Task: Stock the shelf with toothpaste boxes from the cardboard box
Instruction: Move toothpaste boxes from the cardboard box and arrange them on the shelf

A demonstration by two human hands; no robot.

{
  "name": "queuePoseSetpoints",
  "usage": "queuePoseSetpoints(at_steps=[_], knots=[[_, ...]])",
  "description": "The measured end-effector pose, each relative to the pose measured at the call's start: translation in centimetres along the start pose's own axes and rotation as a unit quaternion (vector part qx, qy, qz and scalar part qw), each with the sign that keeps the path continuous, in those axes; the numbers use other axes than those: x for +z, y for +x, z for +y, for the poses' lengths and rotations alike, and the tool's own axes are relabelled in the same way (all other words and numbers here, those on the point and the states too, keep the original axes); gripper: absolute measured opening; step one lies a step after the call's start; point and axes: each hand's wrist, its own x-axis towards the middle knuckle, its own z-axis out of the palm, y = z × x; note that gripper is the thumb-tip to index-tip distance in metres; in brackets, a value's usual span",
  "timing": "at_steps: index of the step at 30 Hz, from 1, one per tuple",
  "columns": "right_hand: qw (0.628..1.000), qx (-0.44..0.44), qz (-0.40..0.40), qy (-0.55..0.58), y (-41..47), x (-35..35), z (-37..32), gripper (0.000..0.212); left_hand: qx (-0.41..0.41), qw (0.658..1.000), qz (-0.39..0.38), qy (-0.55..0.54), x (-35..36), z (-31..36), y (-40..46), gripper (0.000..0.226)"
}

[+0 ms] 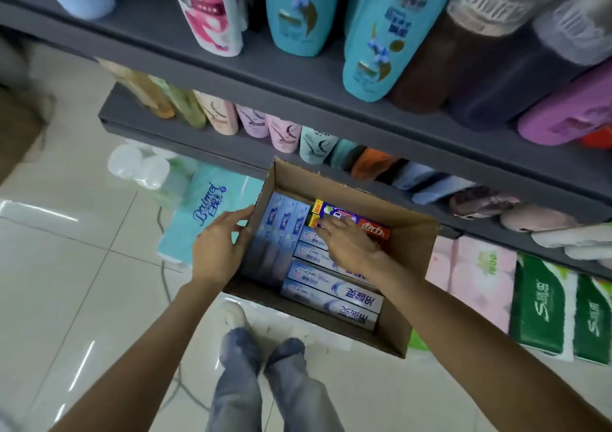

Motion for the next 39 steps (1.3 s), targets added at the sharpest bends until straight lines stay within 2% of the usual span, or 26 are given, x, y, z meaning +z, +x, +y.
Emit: queuePoseSetpoints(at_steps=[3, 9, 12, 16, 19, 22, 28, 33, 35, 37, 39], knots=[[0.994, -0.021, -0.015, -0.103, 4.8, 1.1, 0.6, 0.057, 0.020, 1.000, 0.019, -0.012, 0.3, -0.5, 0.1, 0.033], [0.980, -0.054, -0.048, -0.187, 7.1, 1.5, 1.4, 0.055, 0.030, 0.999, 0.034, -0.008, 0.7, -0.9, 0.1, 0.034], [0.972, -0.102, -0.036, -0.210, 6.7, 1.2, 1.9, 0.058, 0.030, 0.999, 0.032, -0.004, 0.7, -1.0, 0.1, 0.033], [0.970, -0.104, -0.008, -0.218, 5.9, 0.2, 2.0, 0.062, 0.031, 0.999, 0.032, 0.005, 0.7, -0.8, 0.1, 0.032], [0.968, -0.087, 0.016, -0.235, 5.1, 0.4, 1.5, 0.051, 0.032, 0.999, 0.035, 0.001, 0.8, -0.9, 0.1, 0.032], [0.977, -0.071, 0.028, -0.200, 4.9, 0.7, 0.9, 0.045, 0.039, 0.998, 0.043, 0.000, 0.8, -1.0, 0.0, 0.032], [0.985, -0.027, 0.087, -0.145, 3.3, -0.2, 0.9, 0.057, 0.047, 0.998, 0.038, 0.003, 0.8, -0.9, 0.0, 0.033], [0.973, -0.071, 0.206, -0.080, -1.7, -2.1, 1.3, 0.057, 0.039, 0.997, 0.011, 0.059, 0.2, -0.3, 0.3, 0.036], [0.964, -0.065, 0.256, -0.041, -4.1, -4.4, 0.6, 0.055, 0.054, 0.996, -0.018, 0.065, -0.3, 0.8, 0.1, 0.049], [0.948, -0.044, 0.314, 0.008, -6.4, -7.8, -0.4, 0.055, 0.095, 0.992, -0.080, -0.004, -1.2, 3.2, -0.7, 0.070], [0.922, -0.011, 0.376, 0.091, -8.6, -11.8, -1.4, 0.052, 0.124, 0.975, -0.162, -0.093, -2.1, 6.7, -2.0, 0.088]])
